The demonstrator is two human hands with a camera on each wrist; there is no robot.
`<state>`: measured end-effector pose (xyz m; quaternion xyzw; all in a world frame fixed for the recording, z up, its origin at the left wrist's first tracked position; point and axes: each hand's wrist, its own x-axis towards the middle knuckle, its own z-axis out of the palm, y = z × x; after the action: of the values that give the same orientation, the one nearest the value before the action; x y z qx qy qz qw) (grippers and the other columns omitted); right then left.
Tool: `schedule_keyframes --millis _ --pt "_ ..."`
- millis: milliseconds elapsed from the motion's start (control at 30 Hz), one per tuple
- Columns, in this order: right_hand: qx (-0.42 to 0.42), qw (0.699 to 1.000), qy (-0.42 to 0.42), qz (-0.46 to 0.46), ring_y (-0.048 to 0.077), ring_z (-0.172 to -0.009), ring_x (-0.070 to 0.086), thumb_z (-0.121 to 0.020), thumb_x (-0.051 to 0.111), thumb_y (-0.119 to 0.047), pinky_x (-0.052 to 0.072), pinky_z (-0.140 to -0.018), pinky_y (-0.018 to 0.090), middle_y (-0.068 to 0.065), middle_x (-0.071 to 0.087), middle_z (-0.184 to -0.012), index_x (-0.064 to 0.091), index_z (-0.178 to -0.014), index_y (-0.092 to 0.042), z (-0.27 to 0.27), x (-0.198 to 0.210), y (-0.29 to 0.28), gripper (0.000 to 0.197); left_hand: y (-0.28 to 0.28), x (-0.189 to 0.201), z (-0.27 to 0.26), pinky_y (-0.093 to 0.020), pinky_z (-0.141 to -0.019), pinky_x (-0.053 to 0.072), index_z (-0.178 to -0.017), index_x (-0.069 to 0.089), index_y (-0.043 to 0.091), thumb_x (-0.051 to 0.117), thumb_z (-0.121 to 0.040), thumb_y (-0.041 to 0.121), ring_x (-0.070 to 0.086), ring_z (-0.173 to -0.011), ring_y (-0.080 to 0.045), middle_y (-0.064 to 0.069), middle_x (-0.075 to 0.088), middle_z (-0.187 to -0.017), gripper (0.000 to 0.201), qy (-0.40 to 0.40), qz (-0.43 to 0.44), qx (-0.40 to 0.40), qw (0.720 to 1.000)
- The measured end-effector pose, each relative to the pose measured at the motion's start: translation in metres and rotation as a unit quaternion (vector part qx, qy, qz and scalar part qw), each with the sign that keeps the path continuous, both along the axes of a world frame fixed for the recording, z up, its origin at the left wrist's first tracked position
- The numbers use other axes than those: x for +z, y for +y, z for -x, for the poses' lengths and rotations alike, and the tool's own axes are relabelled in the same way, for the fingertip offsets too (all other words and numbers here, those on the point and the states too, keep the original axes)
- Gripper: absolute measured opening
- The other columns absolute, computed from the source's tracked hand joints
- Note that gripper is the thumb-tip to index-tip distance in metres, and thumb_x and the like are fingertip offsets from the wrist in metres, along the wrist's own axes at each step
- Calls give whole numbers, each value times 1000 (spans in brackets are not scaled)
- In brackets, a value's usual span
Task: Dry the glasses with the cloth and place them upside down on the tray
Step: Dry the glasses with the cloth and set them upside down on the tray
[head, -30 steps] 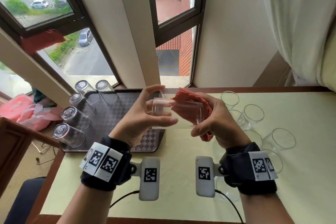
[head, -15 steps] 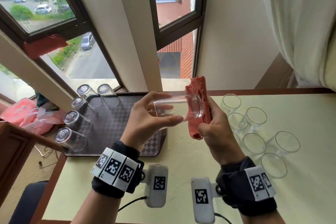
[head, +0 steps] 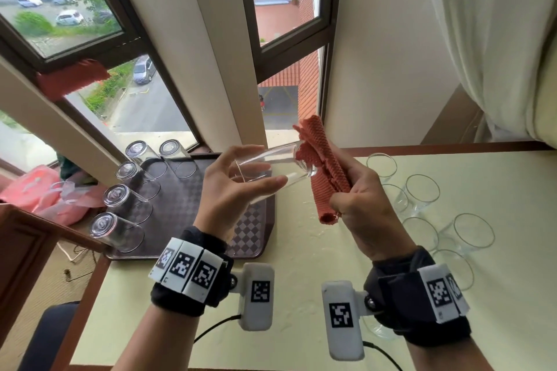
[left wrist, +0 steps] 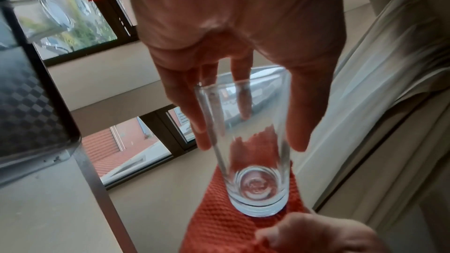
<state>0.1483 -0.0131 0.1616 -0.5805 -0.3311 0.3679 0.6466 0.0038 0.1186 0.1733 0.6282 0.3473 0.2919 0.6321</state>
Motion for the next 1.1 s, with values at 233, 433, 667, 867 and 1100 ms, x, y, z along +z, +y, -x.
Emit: schedule_keyframes --millis 233,433,667,867,1100 --pt "15 1000 -6 -7 14 -102 62 -82 43 14 56 -71 29 3 66 -123 48 -143 -28 -4 5 -4 75 -3 4 -2 -33 -74 61 -113 67 18 88 -51 19 75 -88 -25 -10 76 -101 66 -14 -9 -31 999" --pt "0 1000 19 18 15 -84 58 -83 36 26 53 -63 30 -3 68 -109 47 -147 -21 -4 1 1 80 0 3 -4 -31 -71 61 -113 69 16 95 -53 11 75 -85 -28 -12 76 -99 66 -5 -21 -65 998" --pt "-4 999 34 24 20 -94 58 -78 46 14 50 -76 33 -1 69 -108 59 -134 -28 -3 0 1 71 4 1 -2 -33 -73 62 -112 69 18 94 -47 31 75 -87 -27 -8 77 -98 71 13 -12 -85 996" --pt "1 999 12 48 16 -82 56 -84 36 27 48 -70 31 0 67 -106 47 -146 -19 1 -8 1 78 9 -2 -2 -31 -72 61 -110 68 18 92 -50 24 75 -91 -28 -9 77 -96 65 23 12 -72 997" --pt "14 998 42 32 20 -74 49 -77 31 33 42 -65 35 -10 72 -111 42 -150 -20 2 -11 6 91 12 -15 -2 -37 -79 61 -112 67 17 98 -46 26 75 -90 -28 -10 77 -95 74 10 26 -19 999"
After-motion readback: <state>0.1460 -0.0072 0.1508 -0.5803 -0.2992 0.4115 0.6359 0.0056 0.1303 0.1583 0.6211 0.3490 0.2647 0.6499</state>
